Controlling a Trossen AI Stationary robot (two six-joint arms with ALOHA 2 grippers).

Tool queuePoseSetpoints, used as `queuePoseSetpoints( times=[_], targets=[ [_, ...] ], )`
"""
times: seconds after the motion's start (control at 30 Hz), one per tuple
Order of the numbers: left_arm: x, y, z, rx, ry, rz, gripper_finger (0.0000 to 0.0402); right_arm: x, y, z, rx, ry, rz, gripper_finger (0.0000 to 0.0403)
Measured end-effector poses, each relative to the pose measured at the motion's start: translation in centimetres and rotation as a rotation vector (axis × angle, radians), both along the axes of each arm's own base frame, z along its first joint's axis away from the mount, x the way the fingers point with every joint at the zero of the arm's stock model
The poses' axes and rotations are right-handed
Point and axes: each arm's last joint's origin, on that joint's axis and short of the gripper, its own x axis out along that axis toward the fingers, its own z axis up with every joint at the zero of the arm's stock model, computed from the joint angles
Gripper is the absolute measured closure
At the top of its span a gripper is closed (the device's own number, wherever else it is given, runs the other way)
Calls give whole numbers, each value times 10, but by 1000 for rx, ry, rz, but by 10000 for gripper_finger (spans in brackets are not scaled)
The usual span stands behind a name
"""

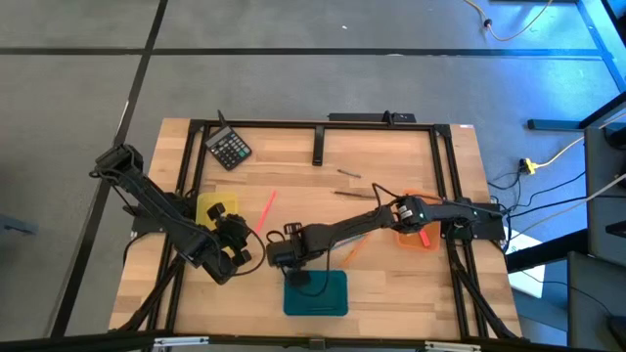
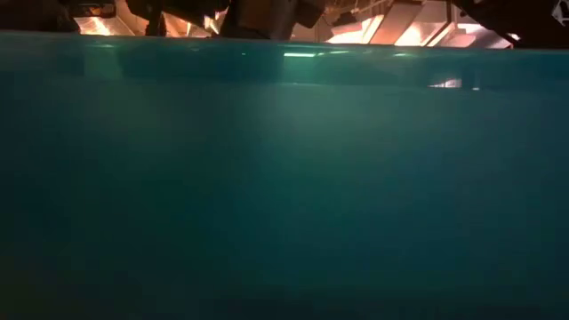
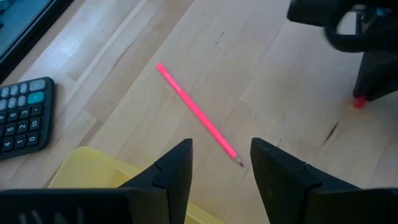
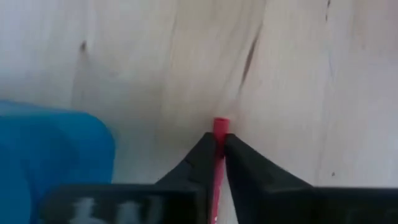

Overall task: Sort crayons/erasers/pens/pencils in bins
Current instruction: Put the red crayon into the blue bin

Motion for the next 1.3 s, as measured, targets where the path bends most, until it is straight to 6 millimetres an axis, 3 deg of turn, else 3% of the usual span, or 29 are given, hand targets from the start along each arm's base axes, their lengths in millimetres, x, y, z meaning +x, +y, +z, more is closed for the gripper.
queuePoseSetpoints(
  times=[0.13, 0.4, 0.67, 0.83, 1.3],
  targets=[
    [0, 0, 0, 0, 0, 0, 246, 2, -12, 0, 80, 23, -25, 386],
    [0, 0, 0, -6, 6, -2, 246, 4, -22, -1, 25, 9, -57, 399],
    [0, -1, 0, -12, 11, -3, 246, 6, -24, 5, 22, 18, -70, 366],
    [-1, 0, 0, -10, 12, -3, 246, 0, -35, 5, -31, 89, -109, 346],
    [-1, 0, 0, -10, 13, -4, 246, -1, -43, 4, -20, 115, -148, 358]
  ],
)
